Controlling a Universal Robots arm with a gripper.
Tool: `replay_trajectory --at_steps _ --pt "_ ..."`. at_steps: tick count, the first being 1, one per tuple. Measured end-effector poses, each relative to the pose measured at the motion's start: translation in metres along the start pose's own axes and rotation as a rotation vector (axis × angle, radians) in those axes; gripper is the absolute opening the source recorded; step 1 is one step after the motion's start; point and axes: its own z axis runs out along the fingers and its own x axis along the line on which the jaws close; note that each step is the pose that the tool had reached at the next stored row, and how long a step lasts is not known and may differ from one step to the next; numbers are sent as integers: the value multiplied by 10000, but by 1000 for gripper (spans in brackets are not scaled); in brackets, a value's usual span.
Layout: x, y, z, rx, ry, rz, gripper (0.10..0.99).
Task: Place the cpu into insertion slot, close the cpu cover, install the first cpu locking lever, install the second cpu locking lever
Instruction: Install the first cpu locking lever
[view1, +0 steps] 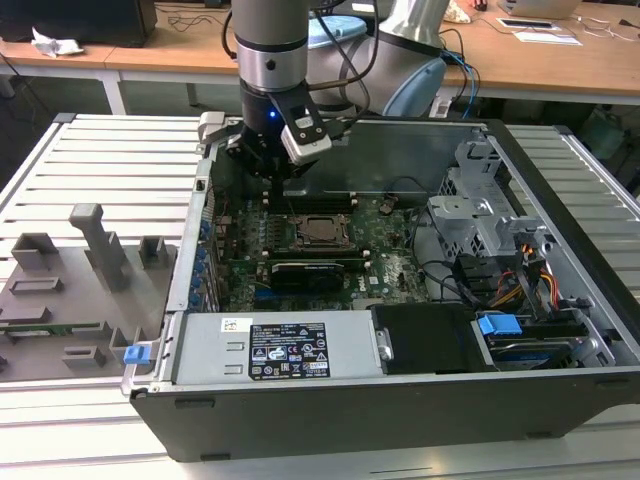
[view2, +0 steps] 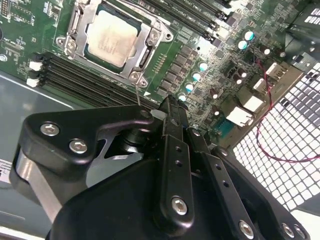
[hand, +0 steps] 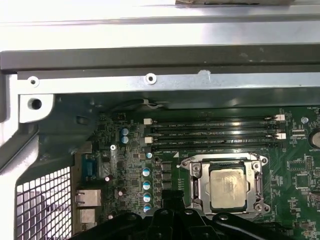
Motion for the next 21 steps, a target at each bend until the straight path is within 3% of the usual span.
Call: replay_trajectory --at_steps 8,16,21 --pt "27 43 20 2 1 0 106" --pt "56 204 84 2 1 -2 106" --pt "57 231 95 1 1 -3 106"
